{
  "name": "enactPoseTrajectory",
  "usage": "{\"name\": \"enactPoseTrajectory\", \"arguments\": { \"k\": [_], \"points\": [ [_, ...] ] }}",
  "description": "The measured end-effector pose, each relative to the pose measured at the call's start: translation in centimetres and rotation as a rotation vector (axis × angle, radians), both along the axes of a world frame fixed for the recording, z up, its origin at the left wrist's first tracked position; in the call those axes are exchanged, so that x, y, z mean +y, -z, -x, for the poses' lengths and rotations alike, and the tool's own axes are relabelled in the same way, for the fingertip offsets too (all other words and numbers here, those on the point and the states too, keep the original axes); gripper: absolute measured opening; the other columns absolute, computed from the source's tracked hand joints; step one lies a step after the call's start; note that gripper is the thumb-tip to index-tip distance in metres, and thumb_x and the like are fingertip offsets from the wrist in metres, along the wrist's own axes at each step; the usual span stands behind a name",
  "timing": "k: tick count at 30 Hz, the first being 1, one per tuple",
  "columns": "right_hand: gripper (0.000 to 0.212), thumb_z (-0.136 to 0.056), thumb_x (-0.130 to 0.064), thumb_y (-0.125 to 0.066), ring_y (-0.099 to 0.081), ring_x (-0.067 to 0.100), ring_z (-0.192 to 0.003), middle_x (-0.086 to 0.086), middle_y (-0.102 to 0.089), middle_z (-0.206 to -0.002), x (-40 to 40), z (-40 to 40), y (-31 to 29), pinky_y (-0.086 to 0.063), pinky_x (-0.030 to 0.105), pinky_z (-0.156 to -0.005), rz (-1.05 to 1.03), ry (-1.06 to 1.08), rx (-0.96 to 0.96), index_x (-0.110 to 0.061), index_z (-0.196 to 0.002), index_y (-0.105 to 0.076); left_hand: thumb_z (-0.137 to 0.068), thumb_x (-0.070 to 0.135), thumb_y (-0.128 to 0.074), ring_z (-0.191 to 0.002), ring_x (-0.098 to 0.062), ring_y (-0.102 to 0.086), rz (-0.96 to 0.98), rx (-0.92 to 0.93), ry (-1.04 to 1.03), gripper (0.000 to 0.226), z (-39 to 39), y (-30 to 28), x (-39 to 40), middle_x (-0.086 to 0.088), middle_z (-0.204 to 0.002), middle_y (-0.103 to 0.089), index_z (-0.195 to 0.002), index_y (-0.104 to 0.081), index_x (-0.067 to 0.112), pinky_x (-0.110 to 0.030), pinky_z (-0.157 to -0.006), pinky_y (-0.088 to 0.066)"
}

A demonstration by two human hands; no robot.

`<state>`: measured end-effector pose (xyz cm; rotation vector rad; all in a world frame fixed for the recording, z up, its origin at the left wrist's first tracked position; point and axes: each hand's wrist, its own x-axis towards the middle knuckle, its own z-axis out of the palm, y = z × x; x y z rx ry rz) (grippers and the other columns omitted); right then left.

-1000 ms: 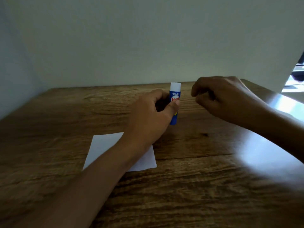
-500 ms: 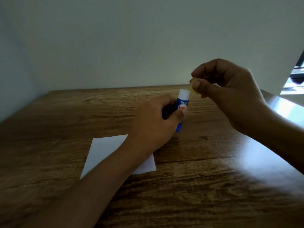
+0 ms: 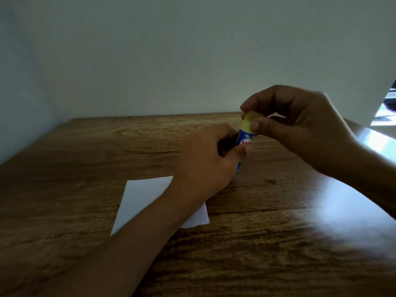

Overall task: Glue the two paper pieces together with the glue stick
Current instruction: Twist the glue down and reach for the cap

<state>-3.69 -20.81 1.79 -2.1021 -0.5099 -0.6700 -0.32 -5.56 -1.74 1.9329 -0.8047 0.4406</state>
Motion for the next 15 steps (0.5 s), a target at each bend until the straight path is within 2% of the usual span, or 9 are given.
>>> {"name": "enactPoseTrajectory", "arguments": {
  "k": [7,12,15],
  "points": [
    [0.015,-0.073,-0.03,-0.068,-0.067,0.009,-0.079,-0.01,-0.068,-0.081,0.5,0.54,-0.6,-0.056,0.032,-0.074,0.133,0.085,-0.03,-0.035,-0.086,-0.063,-0.075,0.027,-0.064,-0.062,-0.012,-0.056,-0.045,-0.139,-0.07,0.022,0.41,-0.08,0.01,-0.004,-0.075,-0.066,-0.088,-0.066,0.009,-0.018,-0.057,-0.043],
    [0.016,-0.076,-0.024,-0.065,-0.064,0.009,-0.077,-0.011,-0.068,-0.081,0.8,0.74,-0.18,-0.052,0.023,-0.071,0.182,0.157,-0.055,-0.027,-0.092,-0.065,-0.079,0.026,-0.063,-0.069,-0.014,-0.056,-0.075,-0.06,-0.05,0.021,0.31,0.09,-0.35,-0.005,-0.081,-0.066,-0.092,-0.066,0.01,-0.015,-0.062,-0.039],
    [0.016,-0.079,-0.017,-0.066,-0.061,0.007,-0.079,-0.01,-0.068,-0.083,0.81,0.7,-0.01,-0.049,0.015,-0.071,0.216,0.174,-0.071,-0.023,-0.095,-0.066,-0.08,0.025,-0.062,-0.067,-0.007,-0.054,-0.096,-0.021,-0.024,0.023,0.11,0.15,-0.37,-0.005,-0.086,-0.068,-0.098,-0.066,0.011,-0.009,-0.061,-0.038]
  ]
}}
